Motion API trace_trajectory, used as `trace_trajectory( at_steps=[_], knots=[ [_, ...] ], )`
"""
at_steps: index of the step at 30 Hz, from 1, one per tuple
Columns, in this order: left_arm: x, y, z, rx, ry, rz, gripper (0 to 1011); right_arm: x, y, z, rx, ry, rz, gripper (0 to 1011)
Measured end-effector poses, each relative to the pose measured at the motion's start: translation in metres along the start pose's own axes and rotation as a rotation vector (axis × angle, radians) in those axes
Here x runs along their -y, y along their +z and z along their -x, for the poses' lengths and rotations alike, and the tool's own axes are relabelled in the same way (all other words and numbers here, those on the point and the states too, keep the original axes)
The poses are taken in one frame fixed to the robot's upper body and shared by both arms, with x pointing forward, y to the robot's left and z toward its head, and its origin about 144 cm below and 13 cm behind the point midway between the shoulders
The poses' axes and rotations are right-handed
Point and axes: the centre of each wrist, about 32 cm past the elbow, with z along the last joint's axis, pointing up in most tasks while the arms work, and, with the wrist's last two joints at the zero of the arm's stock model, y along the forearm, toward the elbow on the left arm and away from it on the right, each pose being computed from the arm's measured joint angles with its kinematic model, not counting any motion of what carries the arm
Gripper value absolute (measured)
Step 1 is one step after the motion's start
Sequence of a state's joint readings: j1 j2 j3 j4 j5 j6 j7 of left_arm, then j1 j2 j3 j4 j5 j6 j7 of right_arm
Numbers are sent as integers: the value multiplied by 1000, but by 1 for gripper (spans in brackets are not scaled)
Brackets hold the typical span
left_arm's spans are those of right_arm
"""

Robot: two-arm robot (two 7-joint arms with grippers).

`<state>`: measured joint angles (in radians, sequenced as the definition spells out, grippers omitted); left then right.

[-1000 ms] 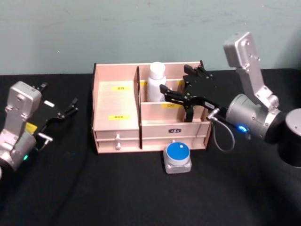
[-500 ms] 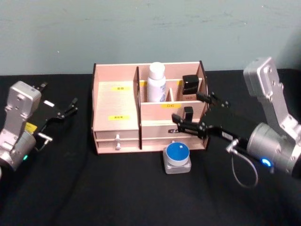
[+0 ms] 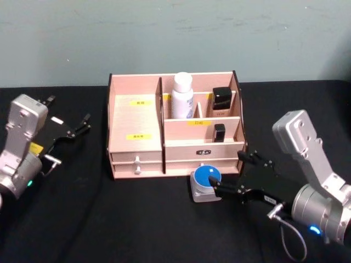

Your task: Pick up the facial cleanser and watermelon frost from the table and place them into the tiered storage box.

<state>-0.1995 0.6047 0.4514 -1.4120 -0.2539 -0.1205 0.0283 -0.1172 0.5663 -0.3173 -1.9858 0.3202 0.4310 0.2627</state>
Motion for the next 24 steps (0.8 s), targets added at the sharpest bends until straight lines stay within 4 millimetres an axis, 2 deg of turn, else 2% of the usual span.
trace_trajectory(
  at_steps=[13,24],
  knots=[
    [0,0,0,0,0,0,1001,-4,-9,9,-16,-65,91,1003],
    [0,0,0,0,0,0,1001,-13,-11,13,-15,-37,98,1002]
  ],
)
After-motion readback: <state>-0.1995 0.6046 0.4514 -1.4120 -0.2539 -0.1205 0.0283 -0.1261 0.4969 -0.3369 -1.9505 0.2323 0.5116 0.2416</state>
